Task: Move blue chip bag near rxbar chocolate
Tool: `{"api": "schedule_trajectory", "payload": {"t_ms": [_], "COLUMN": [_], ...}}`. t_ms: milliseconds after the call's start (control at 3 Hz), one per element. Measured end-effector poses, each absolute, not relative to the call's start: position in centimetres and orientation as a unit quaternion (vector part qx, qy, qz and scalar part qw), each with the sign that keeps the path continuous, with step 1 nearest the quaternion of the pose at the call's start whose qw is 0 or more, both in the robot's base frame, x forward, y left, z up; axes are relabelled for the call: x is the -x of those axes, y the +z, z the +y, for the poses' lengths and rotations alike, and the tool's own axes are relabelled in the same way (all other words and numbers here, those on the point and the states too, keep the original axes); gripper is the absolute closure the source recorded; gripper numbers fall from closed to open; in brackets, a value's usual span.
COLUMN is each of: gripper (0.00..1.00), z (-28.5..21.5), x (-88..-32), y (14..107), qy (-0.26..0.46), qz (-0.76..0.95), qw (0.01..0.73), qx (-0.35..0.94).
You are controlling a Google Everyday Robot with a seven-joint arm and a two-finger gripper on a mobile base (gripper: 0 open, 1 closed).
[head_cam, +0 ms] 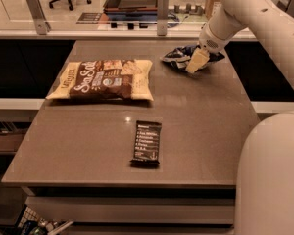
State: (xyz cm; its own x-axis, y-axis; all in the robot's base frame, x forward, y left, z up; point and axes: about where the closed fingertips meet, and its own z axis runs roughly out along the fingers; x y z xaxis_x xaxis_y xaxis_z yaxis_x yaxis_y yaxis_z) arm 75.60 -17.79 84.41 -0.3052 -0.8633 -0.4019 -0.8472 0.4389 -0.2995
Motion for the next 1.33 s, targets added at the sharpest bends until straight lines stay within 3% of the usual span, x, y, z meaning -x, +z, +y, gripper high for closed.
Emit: {"api": "schedule_trajectory", "payload": {"t_ms": [667,1000,1333], "gripper": [0.87,1.00,1.00], "z": [-17.51,-17.51,-17.51], "x": [-75.67,-75.67,-75.67], "y": [83.74,83.86,83.90], "qy": [-0.013,-0.013,-0.012], "qz": [0.808,0.808,0.808], "qw": [0.255,0.255,0.255], "qx": [0.531,0.531,0.531]}}
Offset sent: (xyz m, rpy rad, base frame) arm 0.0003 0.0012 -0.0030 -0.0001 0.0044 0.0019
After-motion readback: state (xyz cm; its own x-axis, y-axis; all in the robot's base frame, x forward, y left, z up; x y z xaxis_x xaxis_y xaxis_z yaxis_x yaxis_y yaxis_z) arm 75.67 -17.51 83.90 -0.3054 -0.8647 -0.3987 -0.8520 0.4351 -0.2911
